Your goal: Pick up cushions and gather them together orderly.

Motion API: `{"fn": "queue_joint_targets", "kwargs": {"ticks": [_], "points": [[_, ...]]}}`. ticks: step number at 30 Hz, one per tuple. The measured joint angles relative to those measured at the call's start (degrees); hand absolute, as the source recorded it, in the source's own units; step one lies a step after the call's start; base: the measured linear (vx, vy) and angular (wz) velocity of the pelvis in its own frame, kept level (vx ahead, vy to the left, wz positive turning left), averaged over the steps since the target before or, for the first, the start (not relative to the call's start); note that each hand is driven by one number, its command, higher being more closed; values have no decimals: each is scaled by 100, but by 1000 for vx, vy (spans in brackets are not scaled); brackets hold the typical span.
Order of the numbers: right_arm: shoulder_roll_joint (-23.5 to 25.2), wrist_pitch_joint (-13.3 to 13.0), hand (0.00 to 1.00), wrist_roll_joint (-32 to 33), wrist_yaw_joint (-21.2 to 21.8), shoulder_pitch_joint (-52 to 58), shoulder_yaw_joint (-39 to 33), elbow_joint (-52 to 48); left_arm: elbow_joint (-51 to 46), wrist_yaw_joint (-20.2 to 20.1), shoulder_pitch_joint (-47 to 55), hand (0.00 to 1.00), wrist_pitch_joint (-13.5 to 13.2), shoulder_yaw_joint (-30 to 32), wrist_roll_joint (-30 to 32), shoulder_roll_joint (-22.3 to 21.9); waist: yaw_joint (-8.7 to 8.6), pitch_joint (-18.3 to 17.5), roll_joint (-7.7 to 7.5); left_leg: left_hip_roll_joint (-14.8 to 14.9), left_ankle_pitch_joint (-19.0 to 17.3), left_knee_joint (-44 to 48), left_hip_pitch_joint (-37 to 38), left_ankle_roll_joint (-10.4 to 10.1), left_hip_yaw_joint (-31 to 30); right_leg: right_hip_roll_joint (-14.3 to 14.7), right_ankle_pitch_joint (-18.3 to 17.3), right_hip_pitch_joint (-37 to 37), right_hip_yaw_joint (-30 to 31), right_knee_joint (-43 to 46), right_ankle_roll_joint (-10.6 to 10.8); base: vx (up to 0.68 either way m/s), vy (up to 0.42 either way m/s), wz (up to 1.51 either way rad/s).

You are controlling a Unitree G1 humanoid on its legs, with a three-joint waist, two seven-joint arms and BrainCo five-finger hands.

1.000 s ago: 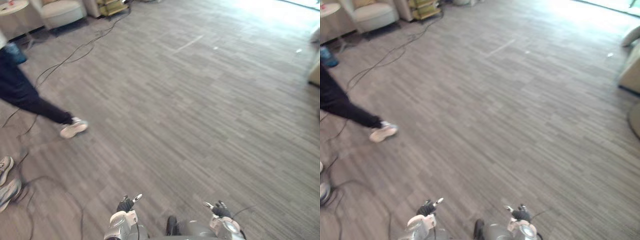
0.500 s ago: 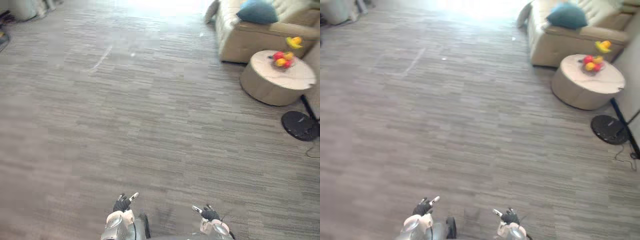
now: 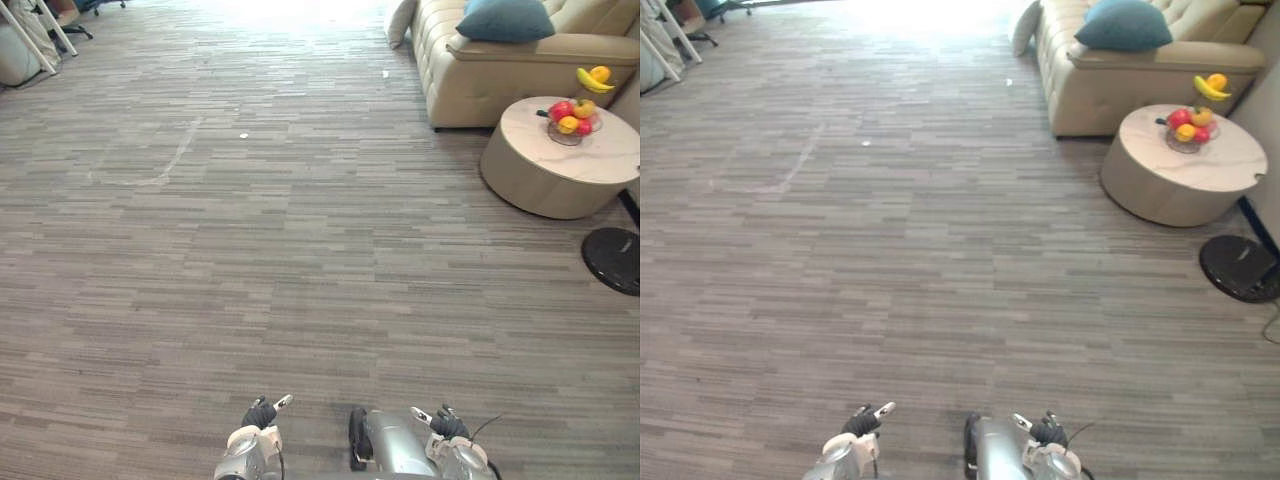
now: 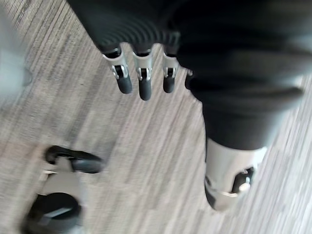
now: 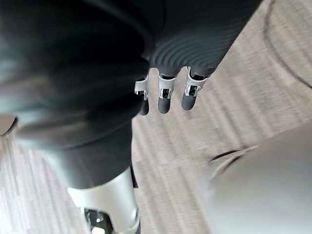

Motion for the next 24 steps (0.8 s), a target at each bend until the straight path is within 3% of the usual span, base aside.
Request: {"fn": "queue_joint_targets", "kwargs": {"ticks": [2,4,7,9,10,11,12,13,14,15,16,18,19,20,22,24], "points": [[101,10,0,4,1,-78,381,-4,-253,0,130,0,-29,0,-1,83,86,48,-149,101,-86,225,-581,148,301,57,-166,787,320,-479,-125,551,-32,-83],[148,54,0,35,7,-48,513,-2,-424,-2,190,0,-37,3,-10,75,132,-29,-206,232,-196,-507,-1056,340,836,35,-194,1260,600,-895,20,458,15,-72],[202,134,0,30,-1,2,484,1,-519,4,194,0,-95,176,-9,-31,307,-32,-192,56,-141,-2577,-1384,411,1169,-142,-369,2052,992,-1410,331,628,124,-64],[217,119,0,-32,-6,-10,495,2,-519,12,211,0,-151,259,-14,-39,366,-116,-185,-221,489,-4084,-1580,409,1041,-311,-490,2452,1256,-1697,540,851,296,-71],[249,129,0,-58,1,9,501,27,-490,13,238,0,-148,258,-14,-9,395,-204,-191,-271,1165,-4134,-1606,612,1017,-391,-542,2511,1423,-1637,626,751,313,-79],[322,133,0,-65,4,11,502,32,-443,9,246,0,-147,258,-8,57,428,-330,-319,-425,1249,-4112,-1596,928,1099,-567,-591,2481,1567,-1451,705,790,344,-55],[390,127,0,-67,20,54,441,16,-386,11,229,0,-141,266,0,144,362,-377,-485,-568,1078,-4085,-1426,1073,1242,-768,-521,2279,1616,-922,942,634,284,-29],[426,142,0,-68,24,132,440,19,-377,9,228,0,-129,266,-2,178,348,-377,-558,-629,966,-4027,-1322,1150,1310,-804,-384,2142,1649,-464,1159,745,345,-14],[456,148,0,-73,30,195,443,18,-351,7,230,0,-121,266,1,204,364,-395,-627,-706,839,-4039,-1118,1194,1349,-814,-127,1984,1660,102,1338,691,322,-26],[466,132,0,-79,52,245,464,-16,-316,11,240,0,-103,263,-1,259,389,-392,-640,-755,553,-4127,-640,1195,1349,-690,725,1498,1677,1479,1688,794,339,-34],[433,103,0,-79,76,224,494,-17,-204,12,231,0,-90,261,-7,280,344,-350,-579,-794,335,-4184,-269,1176,1341,-682,924,975,1570,2748,1788,614,239,-28],[352,59,0,-71,87,248,512,-157,-83,14,188,0,-25,204,-12,252,301,-334,-553,-838,102,-4320,259,1208,1328,-701,636,346,1292,3733,1574,521,168,-15],[284,45,0,-71,89,312,494,-368,-12,15,124,0,-3,168,-11,170,290,-300,-373,-798,-126,-4615,725,1206,1320,-693,258,-293,925,4012,1274,576,165,-21],[267,42,0,-71,95,332,468,-468,-1,15,112,0,3,173,-11,130,281,-283,-332,-776,-332,-4806,1003,1116,1283,-680,63,-705,639,3952,1200,464,115,-15],[267,20,0,-73,114,266,326,-476,99,15,101,0,26,198,-9,115,168,-244,-369,-730,-575,-4972,1513,1142,1139,-675,-276,-1243,167,3156,1043,482,20,27],[221,-7,0,-66,125,240,138,-393,145,11,85,0,33,198,-4,43,36,-238,-359,-667,-813,-5152,1909,1122,880,-600,-177,-1470,-87,1923,1037,476,-60,64]]}}
